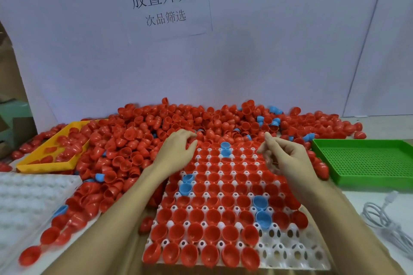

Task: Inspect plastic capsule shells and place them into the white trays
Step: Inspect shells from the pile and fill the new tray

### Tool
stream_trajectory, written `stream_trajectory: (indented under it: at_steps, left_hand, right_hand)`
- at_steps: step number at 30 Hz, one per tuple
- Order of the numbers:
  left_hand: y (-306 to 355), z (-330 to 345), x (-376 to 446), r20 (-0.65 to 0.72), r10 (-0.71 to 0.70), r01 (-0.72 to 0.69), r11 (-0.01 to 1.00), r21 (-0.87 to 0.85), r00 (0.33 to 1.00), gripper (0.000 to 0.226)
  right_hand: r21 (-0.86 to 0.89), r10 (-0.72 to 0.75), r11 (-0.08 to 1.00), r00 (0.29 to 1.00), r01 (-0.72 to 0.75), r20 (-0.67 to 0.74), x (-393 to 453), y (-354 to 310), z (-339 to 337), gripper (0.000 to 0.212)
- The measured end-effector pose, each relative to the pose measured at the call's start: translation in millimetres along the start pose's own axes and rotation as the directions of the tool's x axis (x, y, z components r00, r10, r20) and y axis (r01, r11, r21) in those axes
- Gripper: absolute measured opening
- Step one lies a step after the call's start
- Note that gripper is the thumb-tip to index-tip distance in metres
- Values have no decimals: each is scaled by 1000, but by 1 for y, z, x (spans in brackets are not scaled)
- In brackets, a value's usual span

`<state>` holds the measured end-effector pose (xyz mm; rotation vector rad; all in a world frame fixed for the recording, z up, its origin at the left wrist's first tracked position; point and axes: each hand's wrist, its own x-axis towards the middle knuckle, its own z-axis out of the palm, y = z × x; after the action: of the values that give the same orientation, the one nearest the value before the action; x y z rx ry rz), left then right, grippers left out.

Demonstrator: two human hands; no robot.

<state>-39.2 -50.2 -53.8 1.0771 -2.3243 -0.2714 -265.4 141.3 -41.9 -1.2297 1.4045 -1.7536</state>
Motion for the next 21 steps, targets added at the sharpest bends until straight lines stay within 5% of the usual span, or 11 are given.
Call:
stream_trajectory:
  at_steps: [7, 14, 21]
  left_hand:
    - [-11, 16, 53, 197, 60, -152, 856, 493, 979, 50]
    - [-17, 25, 56, -38, -13, 21, 972, 236, 999, 21]
    - [15, -7, 25, -269, 76, -120, 982, -149, 960, 23]
  right_hand:
    - [21, 19, 1000, 1000, -19, 12, 2, 1, -1, 44]
    - [29, 30, 999, 999, -30, 17, 3, 2, -2, 44]
    - [27, 52, 998, 998, -53, 31, 2, 1, -1, 43]
